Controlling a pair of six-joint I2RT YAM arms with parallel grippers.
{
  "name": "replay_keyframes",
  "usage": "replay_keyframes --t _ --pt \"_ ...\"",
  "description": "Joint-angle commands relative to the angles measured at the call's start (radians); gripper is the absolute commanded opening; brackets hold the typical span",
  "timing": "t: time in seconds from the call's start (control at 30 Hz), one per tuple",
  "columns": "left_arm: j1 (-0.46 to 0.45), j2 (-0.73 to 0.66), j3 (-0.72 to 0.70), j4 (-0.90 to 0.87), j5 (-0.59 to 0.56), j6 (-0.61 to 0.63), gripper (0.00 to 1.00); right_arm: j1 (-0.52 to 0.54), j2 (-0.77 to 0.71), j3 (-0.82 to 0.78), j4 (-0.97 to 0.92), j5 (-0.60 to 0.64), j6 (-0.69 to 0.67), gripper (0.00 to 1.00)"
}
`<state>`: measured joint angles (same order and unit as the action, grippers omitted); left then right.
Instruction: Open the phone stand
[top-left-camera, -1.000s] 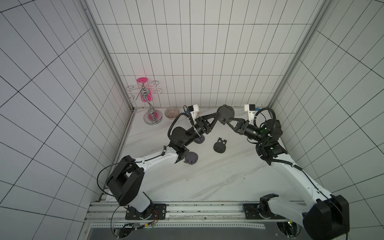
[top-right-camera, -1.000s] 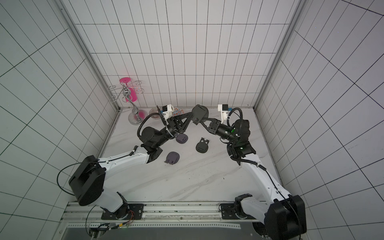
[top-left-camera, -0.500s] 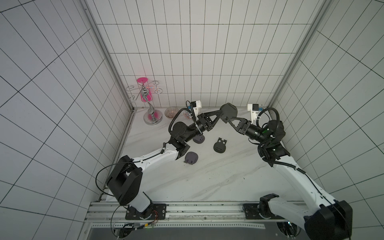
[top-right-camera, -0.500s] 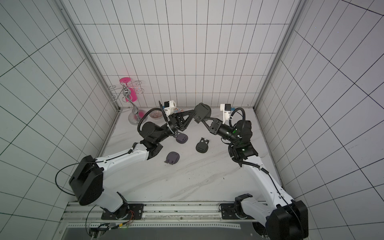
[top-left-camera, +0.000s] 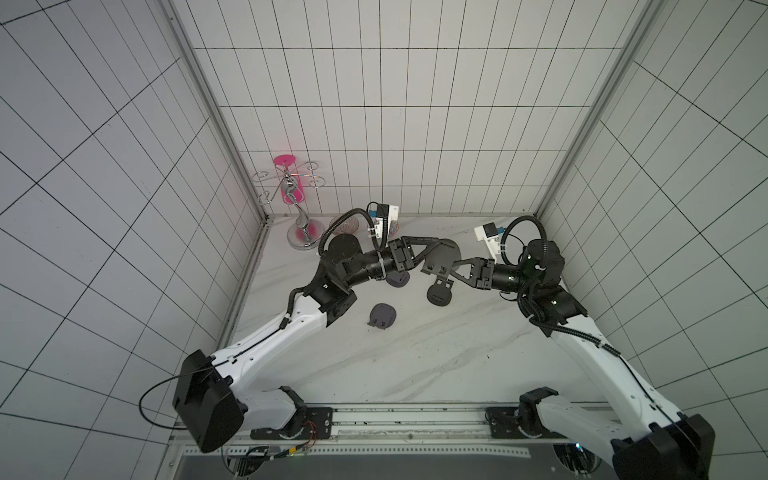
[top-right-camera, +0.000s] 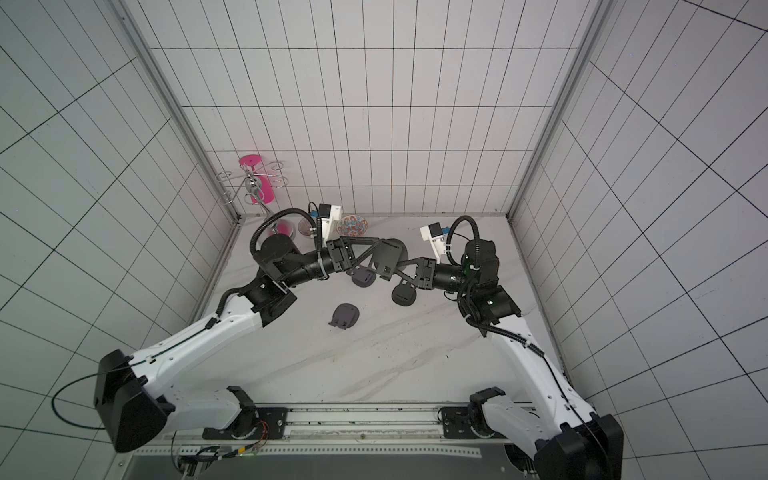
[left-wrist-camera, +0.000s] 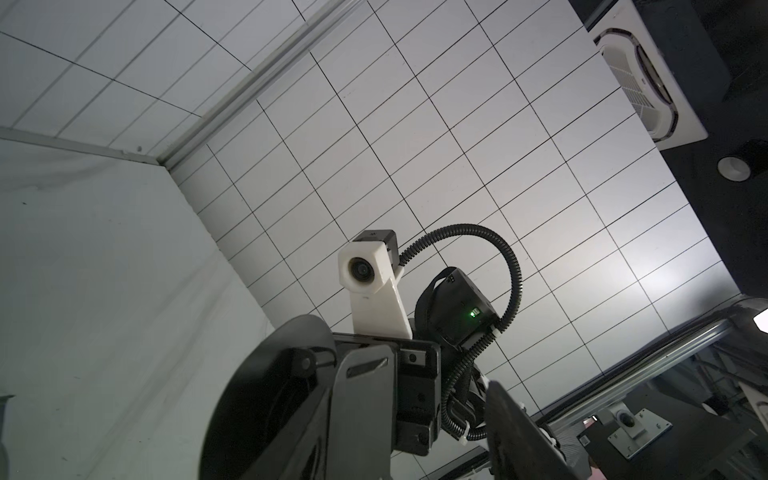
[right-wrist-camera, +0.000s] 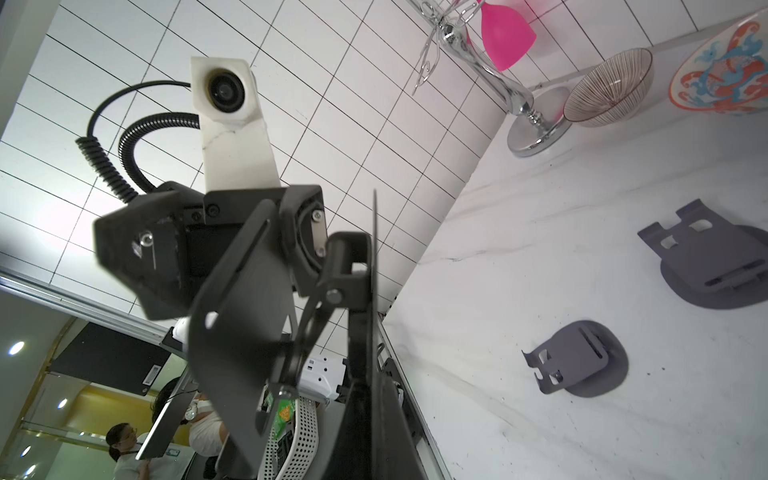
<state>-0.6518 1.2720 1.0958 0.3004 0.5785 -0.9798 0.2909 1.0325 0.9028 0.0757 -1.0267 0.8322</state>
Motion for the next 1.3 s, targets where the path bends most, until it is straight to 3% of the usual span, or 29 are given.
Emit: replay_keyframes --t 0.0,0.07,0.13,0.2,0.5,0.7,1.13,1.27 --pt "0.069 -0.058 0.049 -0.220 0.042 0.247 0.60 -0.022 -0.035 0.054 -0.130 -0.070 -0.040 0.00" --pt "0.095 -0.058 0.088 -0.307 0.055 0.349 0.58 -0.024 -0.050 0.059 -0.152 -0.091 -0.042 0.00" --pt "0.107 -0.021 0.134 -0.330 0.146 0.395 0.55 -0.024 -0.060 0.055 -0.152 -0.116 -0.027 0.00" --pt "0.104 0.027 0.170 -0.331 0.225 0.399 0.55 -0.024 -0.065 0.052 -0.149 -0.139 -0.016 0.00" --pt "0.072 0.138 0.240 -0.340 0.352 0.415 0.59 -0.024 -0.082 0.072 -0.157 -0.182 -0.010 0.00" --pt "0.021 0.158 0.292 -0.430 0.363 0.482 0.58 -0.023 -0.065 0.064 -0.160 -0.184 -0.025 0.00" --pt "0.029 0.152 0.418 -0.615 0.191 0.624 0.57 -0.022 -0.081 0.056 -0.158 -0.196 -0.027 0.00" --pt "0.026 0.184 0.485 -0.678 0.261 0.649 0.58 -0.021 -0.083 0.058 -0.156 -0.202 -0.025 0.00"
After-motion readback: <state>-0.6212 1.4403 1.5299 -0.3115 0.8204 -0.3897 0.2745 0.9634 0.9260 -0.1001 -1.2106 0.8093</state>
